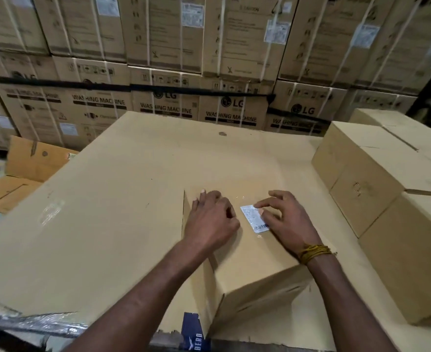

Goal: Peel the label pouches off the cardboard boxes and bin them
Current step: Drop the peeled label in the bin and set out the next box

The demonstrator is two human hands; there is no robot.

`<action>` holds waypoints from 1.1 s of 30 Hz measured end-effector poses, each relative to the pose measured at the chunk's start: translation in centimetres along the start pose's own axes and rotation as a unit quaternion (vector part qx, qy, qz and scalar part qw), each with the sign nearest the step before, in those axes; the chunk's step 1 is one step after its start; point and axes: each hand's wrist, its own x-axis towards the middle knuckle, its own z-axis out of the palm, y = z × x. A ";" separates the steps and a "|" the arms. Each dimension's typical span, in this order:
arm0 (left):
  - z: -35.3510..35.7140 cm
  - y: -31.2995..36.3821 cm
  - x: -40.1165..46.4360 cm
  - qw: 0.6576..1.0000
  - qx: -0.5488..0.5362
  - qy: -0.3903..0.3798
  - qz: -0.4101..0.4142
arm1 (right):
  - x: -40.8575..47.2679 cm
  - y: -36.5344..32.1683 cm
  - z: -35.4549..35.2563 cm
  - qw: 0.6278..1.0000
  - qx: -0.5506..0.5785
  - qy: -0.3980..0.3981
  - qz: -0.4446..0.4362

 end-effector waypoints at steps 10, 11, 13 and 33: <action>1.1 -0.8 5.4 0.998 0.060 0.013 0.001 | 4.0 0.8 0.6 0.995 -0.038 -0.095 -0.011; 1.2 -1.0 5.3 0.998 0.058 0.018 0.005 | 4.3 0.8 0.6 0.995 -0.035 -0.096 -0.010; 1.3 -1.3 5.3 0.998 0.051 0.022 0.010 | 4.8 0.8 0.9 0.995 -0.034 -0.087 -0.015; 0.8 -0.7 5.0 0.998 0.039 0.044 -0.008 | 4.8 1.5 1.7 0.980 -0.093 -0.153 -0.089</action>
